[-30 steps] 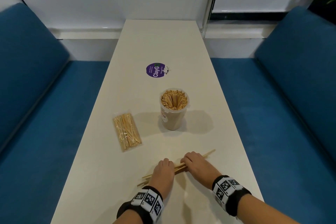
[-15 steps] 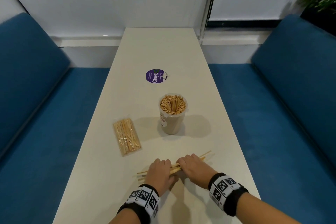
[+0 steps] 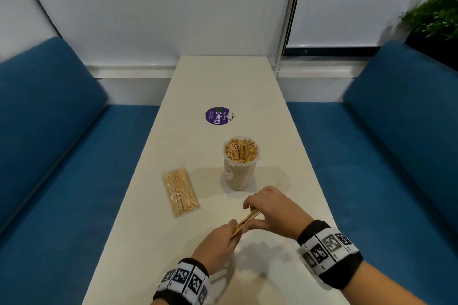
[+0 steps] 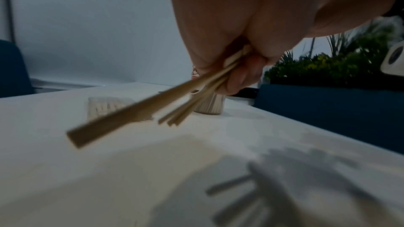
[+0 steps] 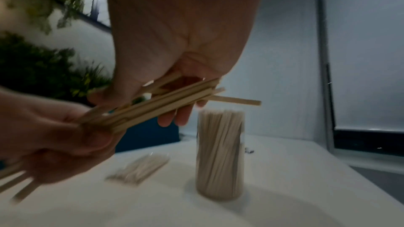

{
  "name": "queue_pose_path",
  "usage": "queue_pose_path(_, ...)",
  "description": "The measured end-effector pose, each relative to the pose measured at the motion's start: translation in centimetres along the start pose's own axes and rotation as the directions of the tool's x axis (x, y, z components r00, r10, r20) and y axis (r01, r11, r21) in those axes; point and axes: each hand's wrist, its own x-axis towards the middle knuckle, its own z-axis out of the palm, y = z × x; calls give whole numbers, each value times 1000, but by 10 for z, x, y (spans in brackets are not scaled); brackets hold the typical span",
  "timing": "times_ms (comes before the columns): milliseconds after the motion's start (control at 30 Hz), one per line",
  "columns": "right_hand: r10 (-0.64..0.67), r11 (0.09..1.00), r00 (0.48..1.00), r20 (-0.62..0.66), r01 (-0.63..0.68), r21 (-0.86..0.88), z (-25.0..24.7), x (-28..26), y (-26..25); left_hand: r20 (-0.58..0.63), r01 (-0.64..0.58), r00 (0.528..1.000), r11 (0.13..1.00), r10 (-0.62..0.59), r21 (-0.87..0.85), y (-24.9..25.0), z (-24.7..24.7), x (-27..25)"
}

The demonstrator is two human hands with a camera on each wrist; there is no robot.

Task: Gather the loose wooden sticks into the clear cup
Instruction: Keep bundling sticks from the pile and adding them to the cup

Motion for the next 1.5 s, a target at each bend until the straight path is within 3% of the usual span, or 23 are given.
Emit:
queue_pose_path(100, 84, 995, 941, -326, -60, 83, -8, -8, 2, -44, -14, 999, 994, 9, -111, 3, -4, -7)
queue_pose_path(167, 189, 974, 880, -437, -111, 198, -13, -11, 2, -56, -35, 998, 991, 28, -127, 6, -5, -10)
queue_pose_path(300, 219, 932, 885, -411, -66, 355, -17, -10, -7, -103, -77, 993, 984, 61, -158, 17, -9, -15)
queue_pose_path(367, 324, 835, 879, -350, -92, 542, -23, -12, -11, -111, -78, 992, 980, 58, -181, 19, -11, -17)
queue_pose_path(433, 504, 671, 772, -387, -68, 738, -31, -16, -10, -111, -78, 992, 976, 56, -202, 19, -12, -20)
queue_pose_path(500, 690, 501, 587, -423, 34, 865, -36, -19, -3, -121, -65, 992, 968, 37, -242, 18, -13, -24)
queue_pose_path(533, 755, 421, 526, -392, 69, 904, -39, -20, 0, -132, -55, 991, 957, 17, -284, 17, -14, -25)
queue_pose_path(567, 790, 344, 514, -335, 80, 935, -43, -20, 0, -144, -43, 990, 941, -6, -335, 17, -16, -26)
queue_pose_path(633, 778, 257, 595, -202, -7, 966, -46, -20, -7, -163, -22, 985, 899, -56, -437, 19, -18, -25)
queue_pose_path(733, 726, 288, 681, -95, -176, 941, -40, -17, -24, -153, 1, 981, 790, -121, -613, 25, -25, -21)
queue_pose_path(833, 719, 264, 689, -94, -146, 953, -32, -10, -41, -89, 17, 989, 696, -116, -718, 35, -32, -20)
queue_pose_path(933, 712, 297, 692, -120, -142, 944, -26, -1, -53, -45, 26, 996, 744, -75, -668, 45, -32, -23)
queue_pose_path(1100, 672, 473, 720, -171, -240, 848, -21, 9, -61, -9, -22, 1000, 726, 22, -687, 59, -35, -31)
queue_pose_path(1200, 627, 444, 762, -161, -180, 878, -27, 10, -67, -55, -47, 998, 698, 12, -714, 63, -38, -34)
queue_pose_path(1267, 600, 267, 795, -85, -100, 958, -30, 10, -74, -117, -73, 993, 676, -19, -733, 67, -41, -34)
queue_pose_path(1333, 603, 48, 788, 125, -193, 980, -22, 10, -76, -202, -112, 977, 657, -63, -745, 69, -46, -33)
queue_pose_path(1433, 485, -348, 676, 555, -433, 832, 0, 7, -70, -348, -207, 932, 637, -102, -742, 68, -55, -27)
queue_pose_path(1500, 349, -571, 621, 702, -453, 685, 8, 6, -67, -434, -280, 895, 629, -102, -725, 70, -58, -23)
